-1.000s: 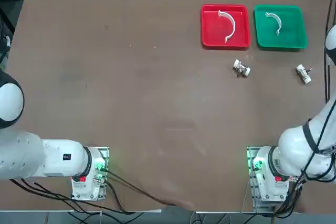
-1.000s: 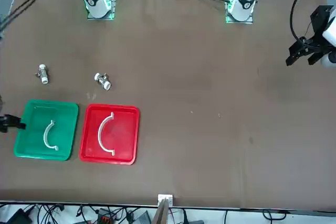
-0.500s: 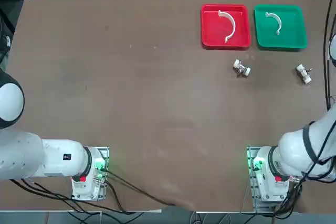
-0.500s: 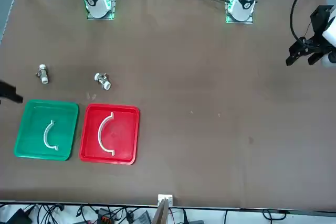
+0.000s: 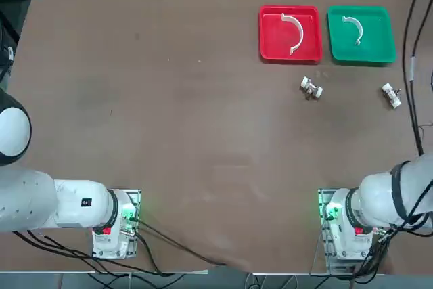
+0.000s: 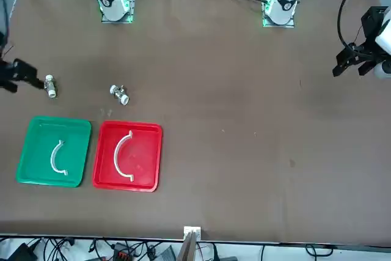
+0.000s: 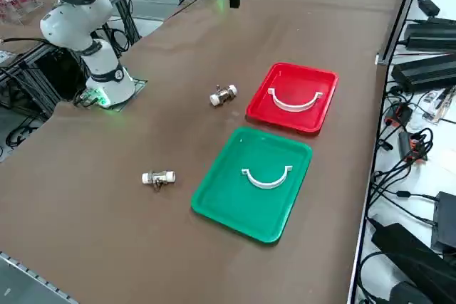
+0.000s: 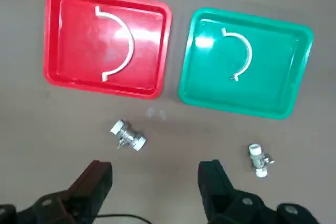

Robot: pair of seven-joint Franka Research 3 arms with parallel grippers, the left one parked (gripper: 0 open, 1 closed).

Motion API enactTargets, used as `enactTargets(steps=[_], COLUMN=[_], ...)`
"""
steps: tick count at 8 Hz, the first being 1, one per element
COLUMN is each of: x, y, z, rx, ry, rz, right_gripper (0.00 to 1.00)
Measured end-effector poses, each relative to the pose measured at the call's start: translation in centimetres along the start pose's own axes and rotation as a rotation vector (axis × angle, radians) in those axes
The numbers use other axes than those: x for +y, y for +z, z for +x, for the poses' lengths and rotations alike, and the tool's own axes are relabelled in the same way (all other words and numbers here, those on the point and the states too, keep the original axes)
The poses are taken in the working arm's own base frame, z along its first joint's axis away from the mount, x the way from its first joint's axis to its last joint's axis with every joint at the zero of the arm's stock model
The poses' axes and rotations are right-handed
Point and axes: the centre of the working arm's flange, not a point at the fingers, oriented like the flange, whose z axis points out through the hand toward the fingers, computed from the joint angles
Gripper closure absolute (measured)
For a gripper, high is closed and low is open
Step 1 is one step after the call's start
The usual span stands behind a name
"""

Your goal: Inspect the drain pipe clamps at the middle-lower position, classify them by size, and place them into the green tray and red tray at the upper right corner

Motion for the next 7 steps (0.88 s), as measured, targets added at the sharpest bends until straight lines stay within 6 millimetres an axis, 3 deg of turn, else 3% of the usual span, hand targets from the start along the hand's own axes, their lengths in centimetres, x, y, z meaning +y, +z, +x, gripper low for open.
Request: enactTargets(steps=[2, 4, 7], x=[-2.3, -2.1, -2.0], y=[-0.2, -0.5, -0.8], z=[-2.7, -4.6, -4.9], rx=[-0.010, 0.000, 0.011], ry=[-0.011, 0.000, 0.007], rz=[-0.019, 0.006, 0.037], right_gripper=[0.00, 0.00, 0.00])
